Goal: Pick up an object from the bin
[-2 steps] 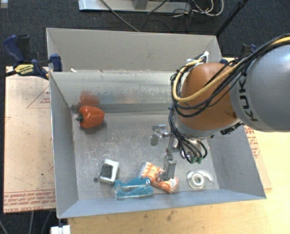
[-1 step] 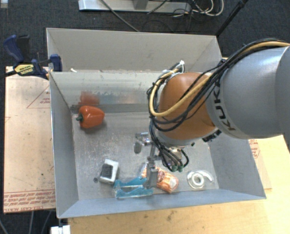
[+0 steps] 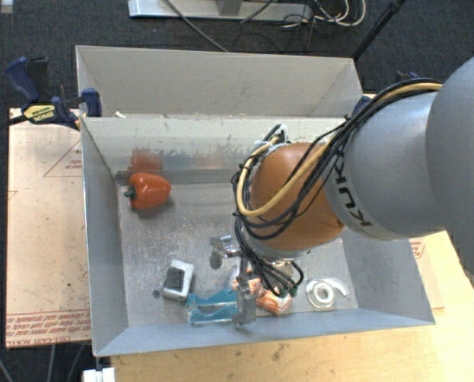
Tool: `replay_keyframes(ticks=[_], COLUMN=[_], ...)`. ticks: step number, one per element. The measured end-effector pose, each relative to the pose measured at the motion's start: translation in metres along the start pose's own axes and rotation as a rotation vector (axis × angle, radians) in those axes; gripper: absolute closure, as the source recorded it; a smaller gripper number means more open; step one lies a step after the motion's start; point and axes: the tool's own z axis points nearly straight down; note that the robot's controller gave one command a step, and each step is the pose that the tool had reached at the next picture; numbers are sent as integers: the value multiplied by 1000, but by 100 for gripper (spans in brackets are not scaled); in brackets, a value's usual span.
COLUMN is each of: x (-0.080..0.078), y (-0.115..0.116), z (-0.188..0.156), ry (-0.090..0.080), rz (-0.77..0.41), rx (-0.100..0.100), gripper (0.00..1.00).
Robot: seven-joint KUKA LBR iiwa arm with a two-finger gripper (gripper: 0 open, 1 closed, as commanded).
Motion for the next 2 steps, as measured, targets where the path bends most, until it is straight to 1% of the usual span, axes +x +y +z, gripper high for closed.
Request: replay_keyframes(ticks=[1, 2], x=[-9, -2], y=[0, 2], z=[58, 57], ry=[-21, -10], rz=[-47, 123], rx=[0, 0], gripper=[0, 100])
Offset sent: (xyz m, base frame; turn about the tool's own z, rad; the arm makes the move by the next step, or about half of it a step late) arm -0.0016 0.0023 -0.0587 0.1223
